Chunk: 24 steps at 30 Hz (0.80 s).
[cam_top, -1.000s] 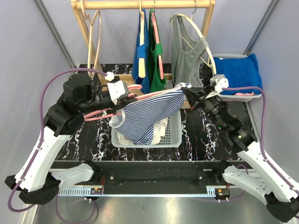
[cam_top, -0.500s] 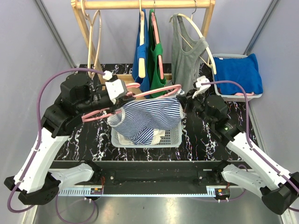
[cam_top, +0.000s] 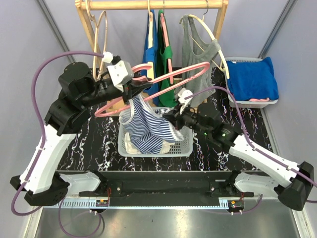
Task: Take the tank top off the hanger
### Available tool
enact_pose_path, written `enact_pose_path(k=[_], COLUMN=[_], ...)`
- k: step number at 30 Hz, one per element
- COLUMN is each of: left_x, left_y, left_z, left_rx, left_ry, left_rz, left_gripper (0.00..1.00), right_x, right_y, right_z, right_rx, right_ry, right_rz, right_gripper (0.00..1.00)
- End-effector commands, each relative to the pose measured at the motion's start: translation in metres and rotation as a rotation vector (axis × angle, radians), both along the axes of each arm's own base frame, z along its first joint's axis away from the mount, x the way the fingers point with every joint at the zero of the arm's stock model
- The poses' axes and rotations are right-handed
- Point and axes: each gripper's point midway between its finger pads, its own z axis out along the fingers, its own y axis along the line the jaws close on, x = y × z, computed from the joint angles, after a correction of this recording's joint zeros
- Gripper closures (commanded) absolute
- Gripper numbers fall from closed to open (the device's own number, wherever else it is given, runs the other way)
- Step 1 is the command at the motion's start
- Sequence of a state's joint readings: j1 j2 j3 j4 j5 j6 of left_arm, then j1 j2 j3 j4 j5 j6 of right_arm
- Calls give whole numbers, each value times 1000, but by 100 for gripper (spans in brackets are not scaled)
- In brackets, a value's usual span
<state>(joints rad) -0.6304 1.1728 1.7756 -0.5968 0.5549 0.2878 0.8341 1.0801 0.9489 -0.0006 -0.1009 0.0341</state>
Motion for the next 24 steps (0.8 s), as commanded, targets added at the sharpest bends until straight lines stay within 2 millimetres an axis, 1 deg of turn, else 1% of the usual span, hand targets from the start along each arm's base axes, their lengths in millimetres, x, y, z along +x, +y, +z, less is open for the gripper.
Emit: enact_pose_path(k=[1, 5, 8, 10, 11, 12, 13, 15, 16, 17, 18, 19, 20, 21, 22, 24], left_x=[0, 1, 2, 1, 2, 0, 0, 3, 5, 15, 21, 26, 33, 35, 35, 35], left_y=[-10, -15, -17, -19, -20, -21, -23, -26, -28, -22, -24, -22, -18, -15, -12, -9], left_z=[51, 53, 57, 59, 60, 65, 67, 72, 73, 79, 79, 80, 82, 85, 87, 91], left_rx=[-123, -142, -158, -171, -181, -201, -211, -237, -250, -276, -285, -291, -300, -309, -309, -308], left_ry=[-121, -118, -126, -132, -132, -144, -144, -155, -144, -138, -121, -117, -118, -138, -160, -187], left_rz=[-9, -12, -10, -14, -11, -18, -21, -9, 2, 71, 101, 133, 180, 193, 207, 215], left_gripper=[100, 100, 100, 97, 97, 97, 96, 96, 96, 100, 100, 100, 100, 100, 100, 100], right_x=[-3, -3, -1, -3, 0, -1, -4, -8, -13, -14, -13, -14, -12, -9, -11, -5], right_y=[17, 28, 40, 51, 61, 68, 84, 98, 112, 116, 118, 116, 113, 107, 97, 84], right_z=[50, 55, 47, 43, 41, 40, 38, 34, 28, 23, 21, 15, 18, 16, 14, 12], right_rx=[83, 68, 21, 0, -9, -13, -27, -66, -86, -98, -101, -103, -79, -75, -70, -74], right_ry=[-135, -152, -145, -152, -151, -150, -150, -177, -179, -171, -162, -148, -156, -160, -159, -160], right_rz=[31, 51, 56, 58, 61, 72, 81, 87, 106, 111, 105, 98, 80, 49, 32, -30], right_gripper=[99, 100, 100, 100, 100, 100, 100, 100, 100, 100, 100, 100, 100, 100, 100, 100])
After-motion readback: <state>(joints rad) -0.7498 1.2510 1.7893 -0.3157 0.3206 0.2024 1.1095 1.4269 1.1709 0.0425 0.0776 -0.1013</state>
